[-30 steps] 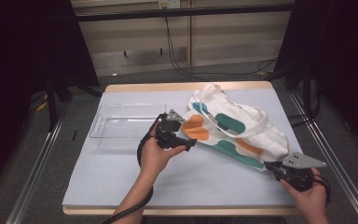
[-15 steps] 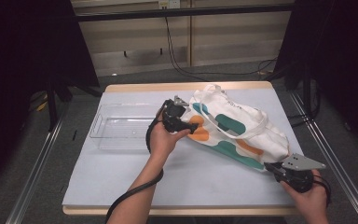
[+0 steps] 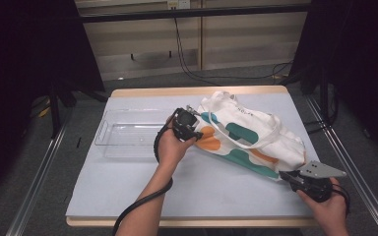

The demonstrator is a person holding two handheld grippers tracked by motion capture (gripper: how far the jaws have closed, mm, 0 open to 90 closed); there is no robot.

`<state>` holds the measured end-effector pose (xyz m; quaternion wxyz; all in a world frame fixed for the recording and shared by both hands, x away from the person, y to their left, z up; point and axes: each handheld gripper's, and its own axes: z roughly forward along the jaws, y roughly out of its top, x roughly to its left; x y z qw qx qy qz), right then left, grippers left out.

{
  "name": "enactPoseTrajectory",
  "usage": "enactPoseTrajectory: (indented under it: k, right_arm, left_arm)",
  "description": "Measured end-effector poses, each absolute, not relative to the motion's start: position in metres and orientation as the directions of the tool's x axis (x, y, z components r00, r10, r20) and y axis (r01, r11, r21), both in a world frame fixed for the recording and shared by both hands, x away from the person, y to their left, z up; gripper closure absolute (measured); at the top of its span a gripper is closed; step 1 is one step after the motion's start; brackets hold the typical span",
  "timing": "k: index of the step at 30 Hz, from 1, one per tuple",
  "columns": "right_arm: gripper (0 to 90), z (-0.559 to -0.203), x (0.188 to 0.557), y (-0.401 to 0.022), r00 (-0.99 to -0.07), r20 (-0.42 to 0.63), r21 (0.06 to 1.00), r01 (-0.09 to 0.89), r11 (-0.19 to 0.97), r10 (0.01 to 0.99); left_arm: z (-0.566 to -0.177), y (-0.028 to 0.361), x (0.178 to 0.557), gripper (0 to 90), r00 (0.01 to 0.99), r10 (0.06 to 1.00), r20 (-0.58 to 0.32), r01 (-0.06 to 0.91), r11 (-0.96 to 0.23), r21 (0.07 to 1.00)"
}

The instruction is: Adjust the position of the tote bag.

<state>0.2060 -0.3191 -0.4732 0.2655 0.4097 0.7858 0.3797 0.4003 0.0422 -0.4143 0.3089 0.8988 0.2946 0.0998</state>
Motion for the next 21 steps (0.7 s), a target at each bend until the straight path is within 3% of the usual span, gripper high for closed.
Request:
enactPoseTrajectory:
  k: [4, 15, 19, 21]
  right_arm:
    - [72.9, -0.473, 0.207, -0.322, -0.511, -0.108, 0.812, 0.45, 0.372, 0.853]
    - [68.9, -0.472, 0.21, -0.328, -0.485, -0.087, 0.814, 0.469, 0.343, 0.87]
    - [65.2, -0.472, 0.21, -0.329, -0.478, -0.077, 0.816, 0.474, 0.331, 0.875]
    - [57.5, -0.472, 0.211, -0.331, -0.459, -0.068, 0.817, 0.485, 0.314, 0.886]
  left_arm:
    - [-0.418, 0.051, 0.39, 72.4, 0.817, 0.574, -0.047, 0.478, -0.63, 0.612]
    - [-0.423, 0.063, 0.375, 76.2, 0.822, 0.567, -0.057, 0.47, -0.619, 0.629]
    - [-0.425, 0.064, 0.372, 78.5, 0.829, 0.557, -0.047, 0.464, -0.639, 0.613]
    - [-0.425, 0.065, 0.37, 79.4, 0.828, 0.557, -0.062, 0.472, -0.633, 0.613]
